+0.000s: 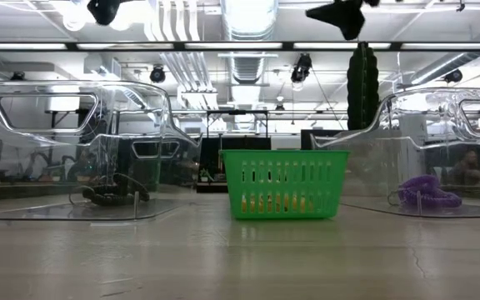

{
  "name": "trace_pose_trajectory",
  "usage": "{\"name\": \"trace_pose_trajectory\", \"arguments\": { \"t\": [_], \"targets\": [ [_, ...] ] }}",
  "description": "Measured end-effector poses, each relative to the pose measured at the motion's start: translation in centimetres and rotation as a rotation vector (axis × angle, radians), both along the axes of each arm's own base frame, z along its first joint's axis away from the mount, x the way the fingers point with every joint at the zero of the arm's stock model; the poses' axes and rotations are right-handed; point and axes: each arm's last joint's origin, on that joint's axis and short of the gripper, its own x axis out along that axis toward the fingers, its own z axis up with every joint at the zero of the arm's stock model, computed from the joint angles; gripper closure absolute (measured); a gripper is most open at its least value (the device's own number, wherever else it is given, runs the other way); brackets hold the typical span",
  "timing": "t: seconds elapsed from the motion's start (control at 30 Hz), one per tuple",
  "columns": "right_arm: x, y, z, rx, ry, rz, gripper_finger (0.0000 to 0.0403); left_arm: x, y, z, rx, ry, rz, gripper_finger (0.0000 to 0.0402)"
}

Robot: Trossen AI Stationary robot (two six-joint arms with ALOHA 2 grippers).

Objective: Sort spring keychains
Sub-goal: Return to Home Position

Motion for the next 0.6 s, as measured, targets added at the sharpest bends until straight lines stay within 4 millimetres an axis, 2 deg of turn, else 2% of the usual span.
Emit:
{"name": "trace_pose_trajectory", "arguments": {
  "t": [0.1, 0.17, 0.6],
  "targets": [
    [-1.8, -0.1, -1.1, -0.157, 0.058, 0.023, 0.0039, -0.4, -0.1, -1.3, -0.033, 0.037, 0.011, 0.0280],
    [-2.9, 0.0, -1.9, -0.191, 0.073, 0.032, 0.0039, -0.5, -0.2, -2.2, -0.043, 0.041, 0.003, 0.0280],
    [-9.8, 0.8, -6.7, -0.186, -0.082, 0.016, 0.0039, -0.5, -0.3, -8.8, -0.023, -0.170, -0.034, 0.0280]
  ]
}}
